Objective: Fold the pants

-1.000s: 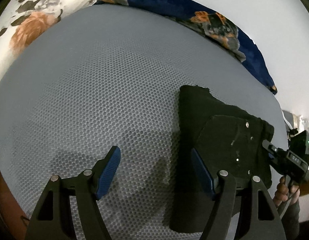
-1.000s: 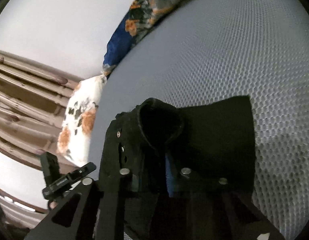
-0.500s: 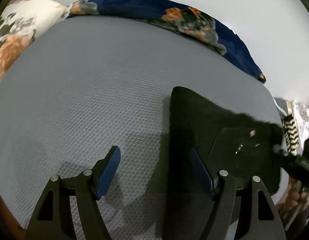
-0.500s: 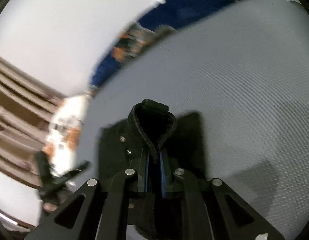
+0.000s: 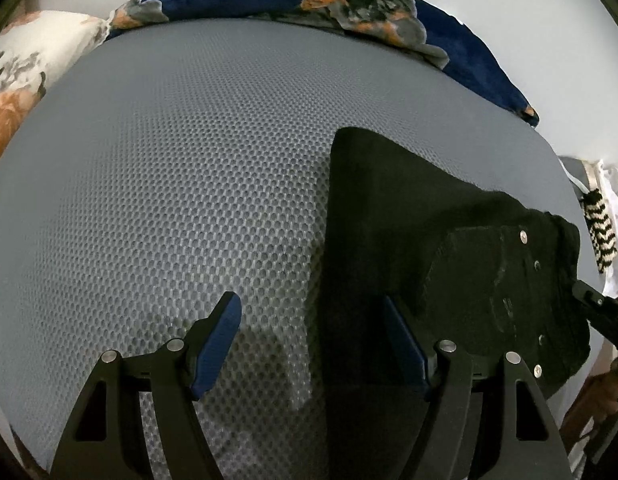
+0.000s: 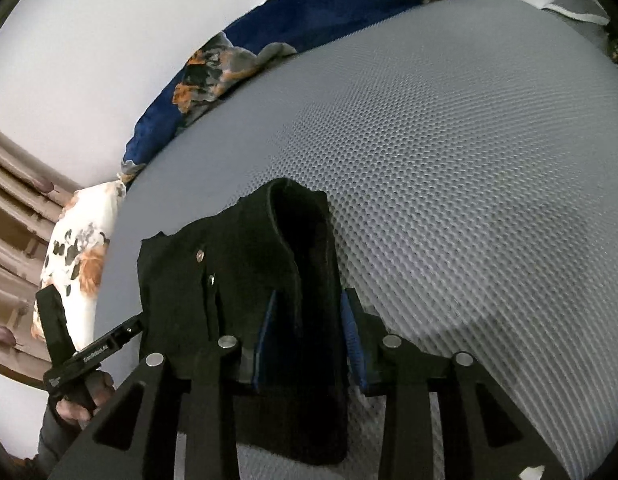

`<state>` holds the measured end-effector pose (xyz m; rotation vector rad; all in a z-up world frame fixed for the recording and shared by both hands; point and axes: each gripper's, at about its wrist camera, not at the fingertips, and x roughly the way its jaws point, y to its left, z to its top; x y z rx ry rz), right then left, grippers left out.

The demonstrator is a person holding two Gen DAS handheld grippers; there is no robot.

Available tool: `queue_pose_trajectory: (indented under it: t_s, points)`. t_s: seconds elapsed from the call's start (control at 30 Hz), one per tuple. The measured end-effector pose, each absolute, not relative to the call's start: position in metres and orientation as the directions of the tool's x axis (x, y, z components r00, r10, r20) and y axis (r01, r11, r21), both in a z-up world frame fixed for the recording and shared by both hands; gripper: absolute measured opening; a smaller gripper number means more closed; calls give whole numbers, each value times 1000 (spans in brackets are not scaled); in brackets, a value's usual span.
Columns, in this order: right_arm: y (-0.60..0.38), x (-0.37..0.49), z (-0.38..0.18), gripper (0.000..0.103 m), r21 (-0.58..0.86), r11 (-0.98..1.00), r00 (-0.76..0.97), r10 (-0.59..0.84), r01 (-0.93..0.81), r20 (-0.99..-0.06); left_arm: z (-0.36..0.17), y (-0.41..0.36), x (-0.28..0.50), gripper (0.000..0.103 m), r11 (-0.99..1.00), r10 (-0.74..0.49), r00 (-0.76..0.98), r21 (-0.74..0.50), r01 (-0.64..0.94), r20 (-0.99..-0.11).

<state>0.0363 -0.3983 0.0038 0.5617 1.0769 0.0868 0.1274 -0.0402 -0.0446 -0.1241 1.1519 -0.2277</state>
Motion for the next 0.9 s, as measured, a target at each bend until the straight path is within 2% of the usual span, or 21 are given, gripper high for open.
queue_pose_trajectory:
  t_s: [0.3,0.47,0.53,0.9]
  points:
    - [-380,7,7,31,491,859,463,380,145,-801,-38,-44,96,73,967,-248,399,-204,149,-883]
    - [-374,0,8,21,489,862,459,382,137,-802,-34,-44,79,73,965,-249,399,-193,175,-883]
    - [-372,-4,13,12,454,881,469,349,130,-812,-33,-46,73,73,964,-247,401,-182,192,-882]
    - [-368,-21,11,10,430,888,471,313,163,-825,-40,-49,50,73,959,-248,388,-169,227,-888]
